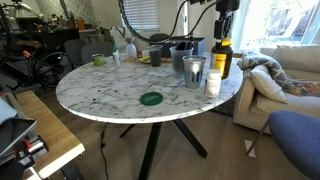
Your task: Move the brown bottle with a yellow lid to the right
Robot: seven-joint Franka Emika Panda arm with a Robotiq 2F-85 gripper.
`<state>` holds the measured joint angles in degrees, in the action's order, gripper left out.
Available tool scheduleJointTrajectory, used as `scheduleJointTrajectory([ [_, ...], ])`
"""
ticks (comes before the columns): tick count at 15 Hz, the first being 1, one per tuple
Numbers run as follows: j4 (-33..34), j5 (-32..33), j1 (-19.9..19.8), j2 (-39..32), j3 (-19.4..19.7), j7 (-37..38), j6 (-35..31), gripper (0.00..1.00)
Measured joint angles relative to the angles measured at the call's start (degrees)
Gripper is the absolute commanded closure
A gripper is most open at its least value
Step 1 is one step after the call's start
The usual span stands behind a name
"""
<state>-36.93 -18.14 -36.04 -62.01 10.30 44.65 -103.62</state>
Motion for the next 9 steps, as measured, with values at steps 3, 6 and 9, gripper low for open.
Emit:
scheduleJointTrajectory([
  [3,1.37,1.03,-0.1,-0.8,0.0,1.57,1.16,0.06],
  [6,3.07,1.32,-0.41,-1.39,-0.04,2.54,2.0,0.0],
  [9,4.85,1.36,-0.71,-1.77,-0.37,2.7,2.68,0.0],
])
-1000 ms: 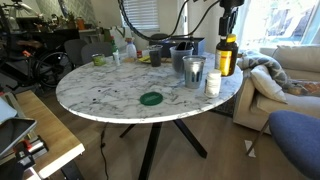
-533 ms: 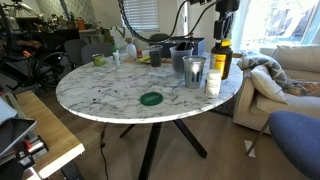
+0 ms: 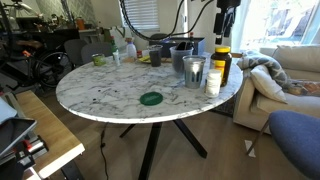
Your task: Move the brown bottle with a yellow lid to the right
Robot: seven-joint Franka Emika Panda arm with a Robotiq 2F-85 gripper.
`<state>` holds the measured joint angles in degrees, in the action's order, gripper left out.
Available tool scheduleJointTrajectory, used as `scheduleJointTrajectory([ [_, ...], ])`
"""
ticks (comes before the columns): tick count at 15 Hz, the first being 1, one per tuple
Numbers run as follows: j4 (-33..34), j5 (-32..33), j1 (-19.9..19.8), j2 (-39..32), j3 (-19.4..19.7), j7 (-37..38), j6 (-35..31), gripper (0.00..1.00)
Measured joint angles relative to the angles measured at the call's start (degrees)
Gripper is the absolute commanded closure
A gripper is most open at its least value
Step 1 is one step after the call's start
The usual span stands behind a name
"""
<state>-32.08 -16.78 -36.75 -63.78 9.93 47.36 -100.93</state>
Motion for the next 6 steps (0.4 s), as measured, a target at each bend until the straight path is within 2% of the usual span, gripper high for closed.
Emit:
scheduleJointTrajectory([
  [3,3.03,-0.01,-0.34,-0.11,-1.51,-0.77,0.25,0.0],
  [6,7.44,-0.04,-0.3,1.41,-5.19,-6.94,3.4,0.0],
])
